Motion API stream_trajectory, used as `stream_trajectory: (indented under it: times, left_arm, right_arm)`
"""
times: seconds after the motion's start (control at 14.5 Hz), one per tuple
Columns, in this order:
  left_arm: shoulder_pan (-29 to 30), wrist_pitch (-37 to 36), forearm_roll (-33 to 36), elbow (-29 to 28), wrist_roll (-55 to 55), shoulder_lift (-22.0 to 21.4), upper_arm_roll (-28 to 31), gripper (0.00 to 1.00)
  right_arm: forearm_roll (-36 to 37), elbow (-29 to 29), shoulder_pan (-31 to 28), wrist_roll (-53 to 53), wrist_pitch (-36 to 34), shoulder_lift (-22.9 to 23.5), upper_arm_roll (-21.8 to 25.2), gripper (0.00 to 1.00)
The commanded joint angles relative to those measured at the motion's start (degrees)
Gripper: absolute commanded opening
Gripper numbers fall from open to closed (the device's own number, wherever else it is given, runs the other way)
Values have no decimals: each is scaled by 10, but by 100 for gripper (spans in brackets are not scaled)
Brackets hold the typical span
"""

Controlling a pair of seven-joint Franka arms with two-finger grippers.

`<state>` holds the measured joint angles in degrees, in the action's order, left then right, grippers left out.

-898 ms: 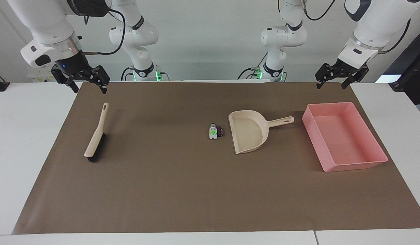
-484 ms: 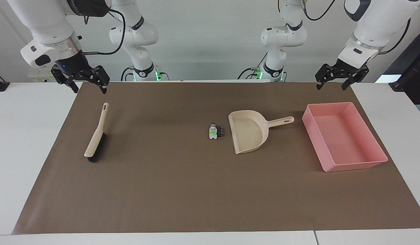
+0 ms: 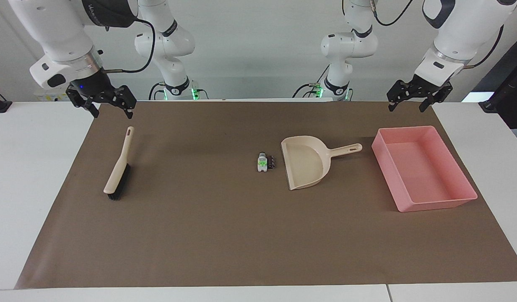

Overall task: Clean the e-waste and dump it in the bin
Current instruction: 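Move the left gripper from the pink bin to the dustpan handle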

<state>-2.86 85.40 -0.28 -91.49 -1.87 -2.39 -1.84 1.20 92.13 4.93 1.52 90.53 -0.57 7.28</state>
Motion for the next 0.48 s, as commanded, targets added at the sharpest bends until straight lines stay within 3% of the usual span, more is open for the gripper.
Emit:
stream_trajectory:
  times: [0.0,0.14,0.41]
  left_arm:
    - [-3,12,-2,-34,6,-22,3,99]
    - [-9,12,-2,-34,2,-17,1,99]
    - [-56,32,1,-47,-69,-10,-2,99]
  right_arm:
    - [-2,175,-47,-23,129,-82,-3,100]
    - [-3,281,-56,-55,196,-117,-2,100]
    - [-3,339,-102,-136,255,-73,-2,100]
